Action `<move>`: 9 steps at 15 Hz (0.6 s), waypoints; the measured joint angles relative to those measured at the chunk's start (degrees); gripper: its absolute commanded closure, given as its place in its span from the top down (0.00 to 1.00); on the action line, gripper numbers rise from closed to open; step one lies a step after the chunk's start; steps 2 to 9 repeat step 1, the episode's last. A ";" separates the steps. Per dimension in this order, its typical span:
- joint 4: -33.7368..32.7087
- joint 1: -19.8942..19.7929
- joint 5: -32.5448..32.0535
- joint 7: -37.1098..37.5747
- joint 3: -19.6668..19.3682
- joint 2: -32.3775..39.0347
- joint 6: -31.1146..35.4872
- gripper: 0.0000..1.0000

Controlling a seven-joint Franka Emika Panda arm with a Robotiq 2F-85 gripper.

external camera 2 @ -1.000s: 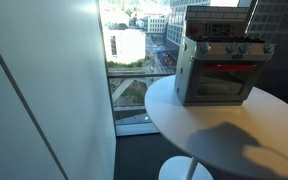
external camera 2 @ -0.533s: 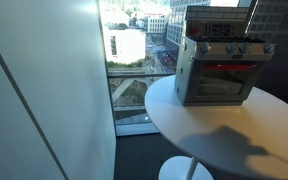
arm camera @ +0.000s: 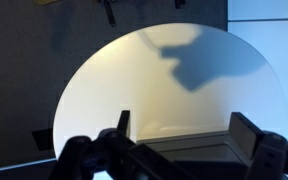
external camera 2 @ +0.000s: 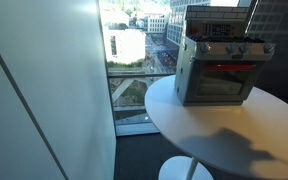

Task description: Turn the knob on the far right to the right

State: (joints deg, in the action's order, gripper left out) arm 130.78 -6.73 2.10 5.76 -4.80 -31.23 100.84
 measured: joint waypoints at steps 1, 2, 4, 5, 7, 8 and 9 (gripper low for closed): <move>0.00 0.00 0.00 0.00 0.00 0.07 0.01 1.00; 0.00 0.00 0.00 0.00 0.00 0.07 0.01 1.00; 0.00 0.00 0.00 0.00 0.00 0.07 0.01 1.00; 0.00 0.00 0.00 0.00 0.00 0.07 0.01 1.00; 0.00 0.00 0.00 0.00 0.00 0.07 0.01 1.00; 0.00 0.00 0.00 0.00 0.00 0.07 0.01 1.00; 0.00 0.00 0.00 0.00 0.00 0.07 0.01 1.00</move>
